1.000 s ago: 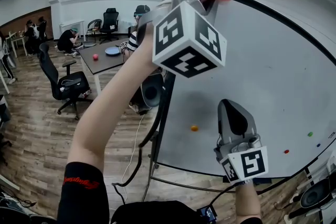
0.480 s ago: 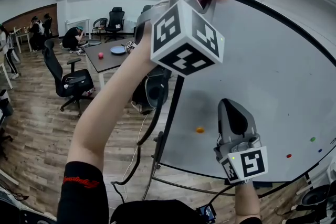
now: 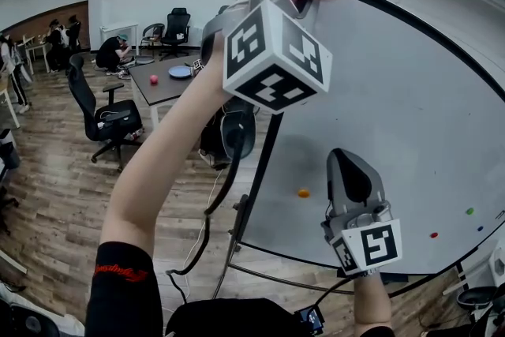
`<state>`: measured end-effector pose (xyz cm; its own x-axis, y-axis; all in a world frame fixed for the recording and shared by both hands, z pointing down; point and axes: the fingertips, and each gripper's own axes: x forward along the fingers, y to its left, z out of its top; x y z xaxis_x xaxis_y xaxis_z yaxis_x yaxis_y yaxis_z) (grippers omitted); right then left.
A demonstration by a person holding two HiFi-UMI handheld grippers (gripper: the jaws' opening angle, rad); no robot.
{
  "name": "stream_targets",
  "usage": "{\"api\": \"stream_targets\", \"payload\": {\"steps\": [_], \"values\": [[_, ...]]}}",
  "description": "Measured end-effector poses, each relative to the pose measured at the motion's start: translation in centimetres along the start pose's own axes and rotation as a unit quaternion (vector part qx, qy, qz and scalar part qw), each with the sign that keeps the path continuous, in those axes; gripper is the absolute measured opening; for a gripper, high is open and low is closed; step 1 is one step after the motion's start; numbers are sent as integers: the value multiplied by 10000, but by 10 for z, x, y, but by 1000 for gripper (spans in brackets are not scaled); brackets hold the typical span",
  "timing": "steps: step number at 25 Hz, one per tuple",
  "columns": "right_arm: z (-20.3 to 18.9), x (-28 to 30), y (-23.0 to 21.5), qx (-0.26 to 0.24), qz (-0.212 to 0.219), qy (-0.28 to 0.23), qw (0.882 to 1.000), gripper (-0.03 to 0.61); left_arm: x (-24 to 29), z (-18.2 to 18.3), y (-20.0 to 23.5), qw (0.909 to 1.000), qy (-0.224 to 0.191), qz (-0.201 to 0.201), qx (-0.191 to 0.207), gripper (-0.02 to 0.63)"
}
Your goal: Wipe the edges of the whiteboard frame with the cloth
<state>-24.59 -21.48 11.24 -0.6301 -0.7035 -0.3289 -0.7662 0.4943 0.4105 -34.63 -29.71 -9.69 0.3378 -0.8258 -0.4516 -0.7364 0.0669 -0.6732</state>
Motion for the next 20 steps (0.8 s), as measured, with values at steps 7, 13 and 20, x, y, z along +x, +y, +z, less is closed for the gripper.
{"api": "stream_targets", "payload": {"steps": [7, 13, 20], "values": [[-1, 0, 10, 35, 120, 73, 9999, 2, -15, -7, 14, 9998, 5, 163, -115, 21], [4, -2, 16, 69, 230, 72, 9997, 2, -34, -12, 24, 9992, 46, 319, -239, 21], [8, -4, 15, 182, 273, 84, 9994, 2, -65, -30, 34, 9961, 83, 340, -805, 21]]}}
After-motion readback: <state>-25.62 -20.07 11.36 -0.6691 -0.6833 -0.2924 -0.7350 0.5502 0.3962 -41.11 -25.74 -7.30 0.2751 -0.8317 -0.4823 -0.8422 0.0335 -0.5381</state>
